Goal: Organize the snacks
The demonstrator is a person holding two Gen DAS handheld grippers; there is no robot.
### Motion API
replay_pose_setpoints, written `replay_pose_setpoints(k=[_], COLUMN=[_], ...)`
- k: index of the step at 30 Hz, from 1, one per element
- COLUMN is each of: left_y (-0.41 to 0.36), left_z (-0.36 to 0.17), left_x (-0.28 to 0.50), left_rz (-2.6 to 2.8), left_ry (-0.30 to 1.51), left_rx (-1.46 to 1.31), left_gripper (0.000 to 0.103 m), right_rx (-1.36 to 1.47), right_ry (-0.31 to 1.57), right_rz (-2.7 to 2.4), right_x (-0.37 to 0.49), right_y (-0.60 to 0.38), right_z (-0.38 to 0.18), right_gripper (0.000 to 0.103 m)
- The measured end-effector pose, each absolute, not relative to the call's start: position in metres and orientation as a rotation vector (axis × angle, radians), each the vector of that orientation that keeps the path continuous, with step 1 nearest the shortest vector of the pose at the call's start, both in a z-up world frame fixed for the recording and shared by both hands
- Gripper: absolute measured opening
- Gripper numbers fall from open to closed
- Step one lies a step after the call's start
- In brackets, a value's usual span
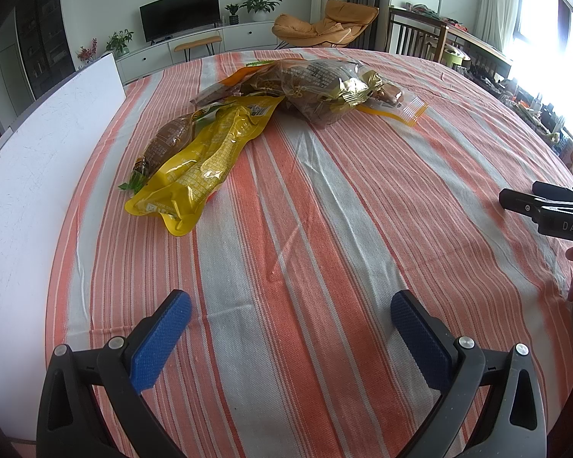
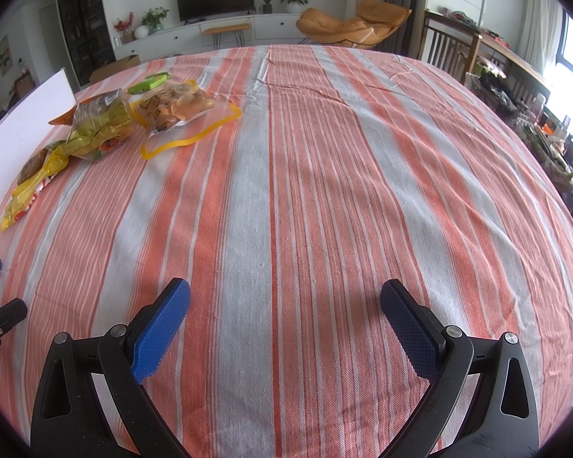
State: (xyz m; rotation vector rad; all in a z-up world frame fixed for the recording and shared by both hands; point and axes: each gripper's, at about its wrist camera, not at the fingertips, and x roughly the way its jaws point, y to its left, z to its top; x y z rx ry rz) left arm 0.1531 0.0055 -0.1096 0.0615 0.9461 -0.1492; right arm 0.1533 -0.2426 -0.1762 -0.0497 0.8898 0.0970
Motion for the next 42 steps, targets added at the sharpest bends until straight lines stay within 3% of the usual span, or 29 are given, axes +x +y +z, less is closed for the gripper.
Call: replay_pose_setpoints(k=[24,26,31,38,42], left_y=[0.017,0.018,0.017,0.019,0.018], left_z=[-0.111,-0.111,-0.112,-0.112,-0.113], left_x=[0.132,0.130,0.131,0.131,0.133], left_rz=[-0.205,-0.204,-0.204,-0.205,-0.205], left_ry=[0.947,0.946,0.946,0.946,0.946], left_rx=[0.086,0.086,0.087,0.085,0.084], left_gripper=[0.103,0.103,0.103,0.103,0.103], right_rx=[-0.052,-0.099,-0.231,-0.406,-0.246], right_ry=[0.917,0.976,0.850,1.020,1.185], right_rz=[0.106,0.158,0.209,0.308,0.384], right_x=[0.160,0.180,0.238,0.336,0.366], right_y=[-0.240,-0.232,-0.188,-0.120,-0.118], right_z=[-0.174,-0.168,-0.116,-0.139,-0.163], right_gripper=[0.103,0.100,0.101,0.100,0.102])
